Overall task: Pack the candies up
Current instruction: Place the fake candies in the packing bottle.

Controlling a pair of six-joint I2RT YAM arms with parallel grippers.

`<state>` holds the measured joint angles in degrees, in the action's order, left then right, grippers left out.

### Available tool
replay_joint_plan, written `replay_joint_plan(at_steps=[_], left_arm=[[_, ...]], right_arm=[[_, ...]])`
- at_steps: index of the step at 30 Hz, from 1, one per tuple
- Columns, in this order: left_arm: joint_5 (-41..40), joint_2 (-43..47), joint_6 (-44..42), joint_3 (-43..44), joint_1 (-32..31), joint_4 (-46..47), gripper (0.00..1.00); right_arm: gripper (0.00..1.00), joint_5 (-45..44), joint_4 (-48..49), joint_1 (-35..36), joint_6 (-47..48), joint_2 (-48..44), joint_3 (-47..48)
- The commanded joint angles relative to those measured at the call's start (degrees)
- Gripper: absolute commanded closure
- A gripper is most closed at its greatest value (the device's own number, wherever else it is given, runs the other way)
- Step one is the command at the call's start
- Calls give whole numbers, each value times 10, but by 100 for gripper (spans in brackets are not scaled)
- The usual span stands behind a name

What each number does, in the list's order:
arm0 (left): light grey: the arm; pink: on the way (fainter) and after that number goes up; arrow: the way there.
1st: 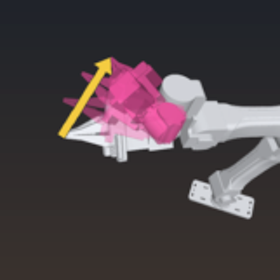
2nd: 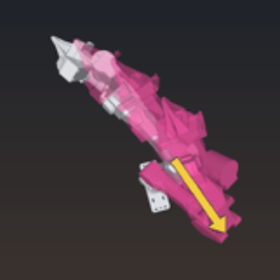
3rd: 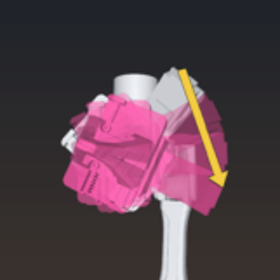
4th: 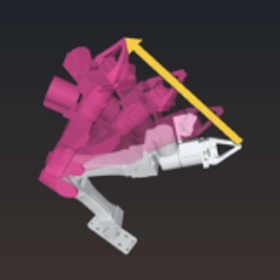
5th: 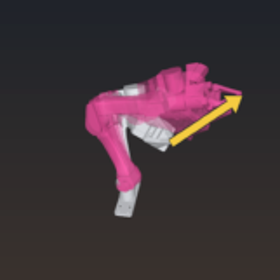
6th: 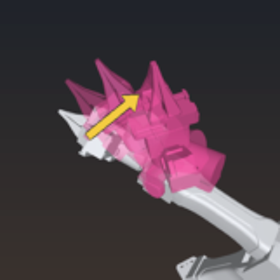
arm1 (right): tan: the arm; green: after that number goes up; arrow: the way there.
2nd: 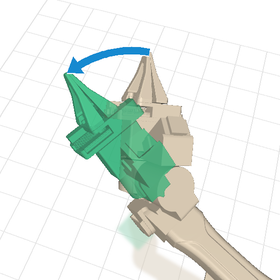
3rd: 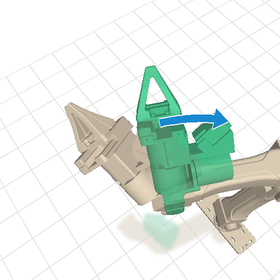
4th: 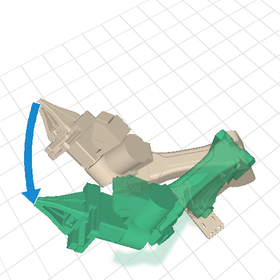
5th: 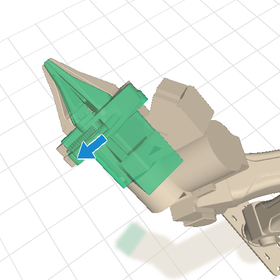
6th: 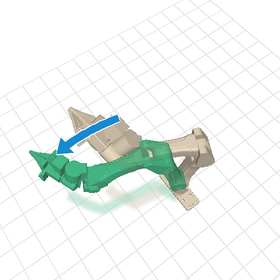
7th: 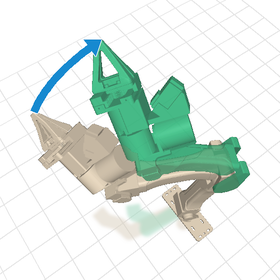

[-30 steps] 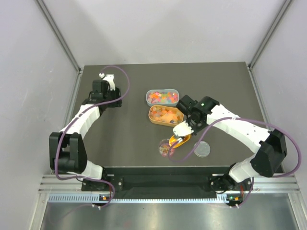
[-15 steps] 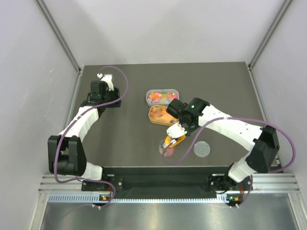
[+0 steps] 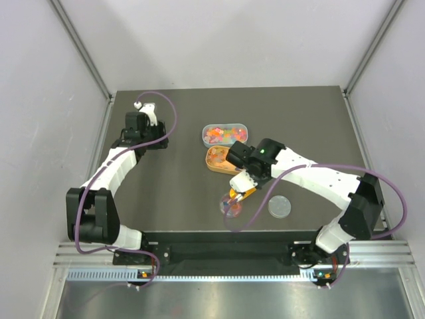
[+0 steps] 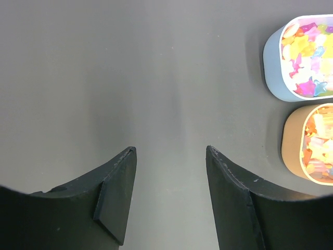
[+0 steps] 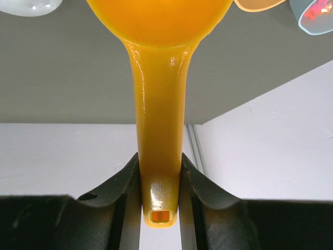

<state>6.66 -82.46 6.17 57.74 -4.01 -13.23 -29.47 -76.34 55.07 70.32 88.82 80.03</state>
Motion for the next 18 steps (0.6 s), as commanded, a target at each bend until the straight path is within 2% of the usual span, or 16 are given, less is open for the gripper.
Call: replay_joint_plan(at_steps=[1,11,14,18], left_arm=[[10,-2,10,19,4,30,39],[42,-18,18,45,3,16,39],[60,-28,29,62,3,10,39],[80,-55,24,103,2,4,39]], right_arm=[[100,-35,-20,14,-14,7,29],[100,-61,-77,24,-40,32,99],[100,-53,-77,14,-54,39,119],[100,-41,-71,-40,-67,76,172]])
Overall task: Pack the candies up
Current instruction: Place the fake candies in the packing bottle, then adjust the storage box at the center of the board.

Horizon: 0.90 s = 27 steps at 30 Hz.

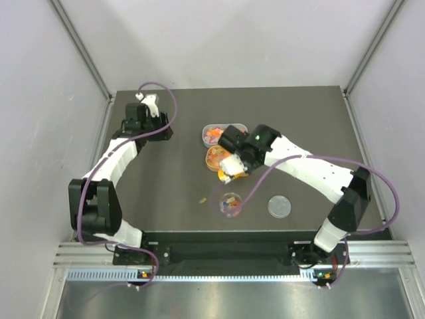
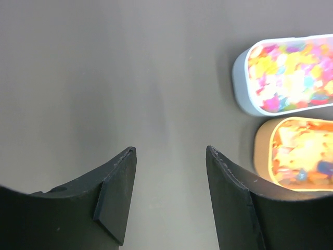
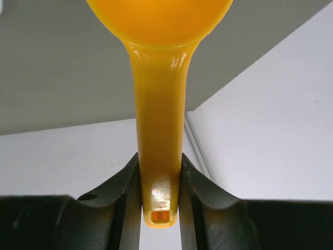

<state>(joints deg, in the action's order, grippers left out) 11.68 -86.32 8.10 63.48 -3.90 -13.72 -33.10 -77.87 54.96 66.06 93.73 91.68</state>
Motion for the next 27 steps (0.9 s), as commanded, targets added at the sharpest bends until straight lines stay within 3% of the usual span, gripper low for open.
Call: replay_joint_plan(at_steps=[1,4,8,15,23,27], left_arm=[[34,-36,4,57,1,2,39],[49,-80,-1,110,-4,-18,39],[55,-122,5,149,-9,-25,39],[76,-221,3,215,-23,-37,41],[89,-288,12,254,-51,-24,41],[91,-307,9,270,-65,-19,41]], right_arm=[[100,-5,-54,-53,-24,35,68],[100,6,-49,-106,-9,63,124],[100,11,-10,-158,31,66,130],[100,-9,-18,-252,37,177,209],[100,-60,-32,-260,107,321,403],[100,-102,-19,-259,154,357,433]])
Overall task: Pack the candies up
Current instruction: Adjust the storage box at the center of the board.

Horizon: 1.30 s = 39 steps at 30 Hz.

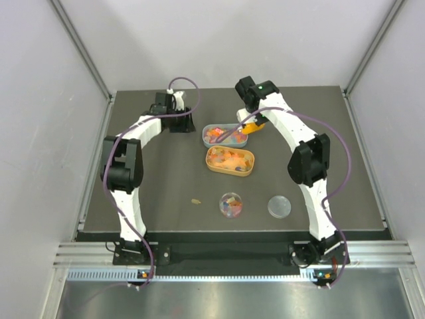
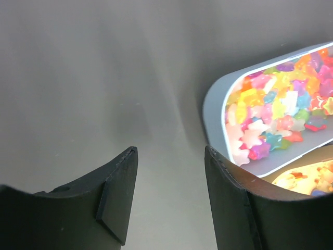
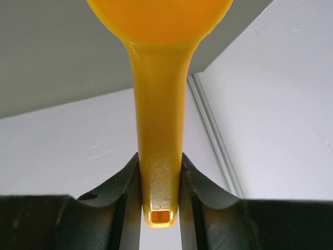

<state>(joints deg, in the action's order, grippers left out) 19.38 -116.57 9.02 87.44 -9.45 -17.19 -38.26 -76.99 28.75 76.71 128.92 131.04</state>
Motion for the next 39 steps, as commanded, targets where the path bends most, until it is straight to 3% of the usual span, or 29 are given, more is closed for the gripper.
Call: replay_joint_plan(at_steps=[1,17,23,30,39], left_arm=[[8,-5,-6,32,-18,17,41],[-7,-58,7,55,-43,62,41],[-14,-11,4,20,-43,103,41],[2,-47,0,72,-44,67,41],[17,-93,-5,122,-61,34,50]], right_arm=[[100,-59,-25,3,63,6,40],[100,-136,39,18,187,37,61],[100,-150,90,17,217,30,76],[100,-135,124,13,143,12,56],[100,-114,157,2,70,-13,28]])
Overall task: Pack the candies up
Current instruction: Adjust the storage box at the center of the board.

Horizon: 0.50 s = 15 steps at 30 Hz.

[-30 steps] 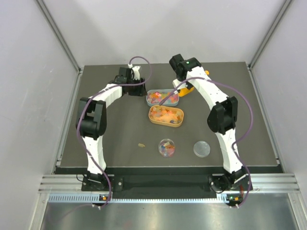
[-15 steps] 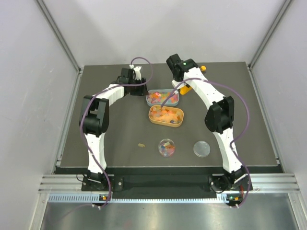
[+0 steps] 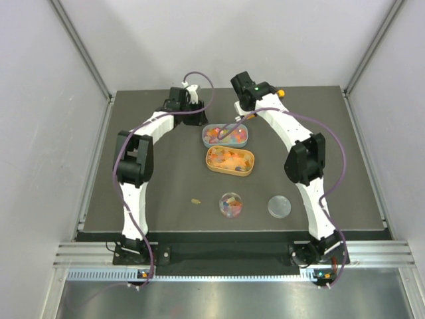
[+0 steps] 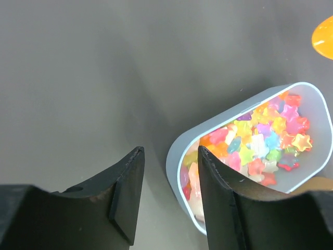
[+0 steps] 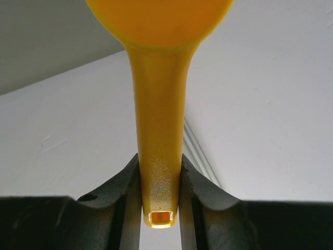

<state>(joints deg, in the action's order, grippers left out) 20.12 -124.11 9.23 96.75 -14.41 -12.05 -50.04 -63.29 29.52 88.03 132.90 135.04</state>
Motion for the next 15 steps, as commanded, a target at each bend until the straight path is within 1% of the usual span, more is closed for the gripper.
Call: replay_joint_plan(at_steps=[1,4,9,15], left_arm=[[6,-22,-6,30,-13,-18,50],[-10,-25,-7,26,-20,-13,50],[-8,-39,-5,27,-24,-19,51],[-6,-43,-11,33,-43,-23,51]], right_arm=[[100,12,17,-6,-48,-66,-20],[100,20,12,-6,-65,-86,-47],[100,35,-1,-8,-94,-99,-51],[100,49,-12,-16,-120,-100,-57]])
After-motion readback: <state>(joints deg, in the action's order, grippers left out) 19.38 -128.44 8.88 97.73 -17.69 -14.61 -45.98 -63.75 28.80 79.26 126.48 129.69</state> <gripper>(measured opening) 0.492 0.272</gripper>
